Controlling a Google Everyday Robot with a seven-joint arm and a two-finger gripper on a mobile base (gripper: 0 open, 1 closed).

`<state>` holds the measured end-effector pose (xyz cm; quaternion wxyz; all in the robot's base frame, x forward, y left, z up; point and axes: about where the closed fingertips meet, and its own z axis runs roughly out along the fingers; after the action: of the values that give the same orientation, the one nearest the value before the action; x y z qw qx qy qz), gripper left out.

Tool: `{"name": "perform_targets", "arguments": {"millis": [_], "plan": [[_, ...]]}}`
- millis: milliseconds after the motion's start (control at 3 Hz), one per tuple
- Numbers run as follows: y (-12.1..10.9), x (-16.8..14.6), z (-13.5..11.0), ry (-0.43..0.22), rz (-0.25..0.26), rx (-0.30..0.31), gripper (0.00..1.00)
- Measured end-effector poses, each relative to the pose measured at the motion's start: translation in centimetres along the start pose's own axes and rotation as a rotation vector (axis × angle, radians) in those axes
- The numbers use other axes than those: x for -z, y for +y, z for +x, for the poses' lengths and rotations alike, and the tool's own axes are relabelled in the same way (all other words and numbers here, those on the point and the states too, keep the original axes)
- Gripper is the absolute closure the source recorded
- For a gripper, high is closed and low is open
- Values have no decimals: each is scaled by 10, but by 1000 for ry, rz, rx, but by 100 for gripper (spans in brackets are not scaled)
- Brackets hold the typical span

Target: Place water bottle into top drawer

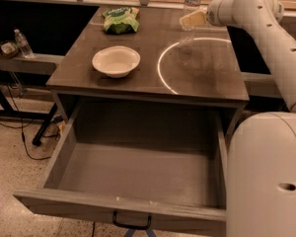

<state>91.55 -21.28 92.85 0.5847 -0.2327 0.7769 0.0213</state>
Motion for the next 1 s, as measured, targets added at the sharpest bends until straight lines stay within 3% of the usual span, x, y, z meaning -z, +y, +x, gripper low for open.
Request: {"name": "perform_targets", "arguments": {"millis": [333,1000], "plan": [[-2,-20,0,-20,51,-47,0],[-5,-68,-1,-83,102,-163,0]]}}
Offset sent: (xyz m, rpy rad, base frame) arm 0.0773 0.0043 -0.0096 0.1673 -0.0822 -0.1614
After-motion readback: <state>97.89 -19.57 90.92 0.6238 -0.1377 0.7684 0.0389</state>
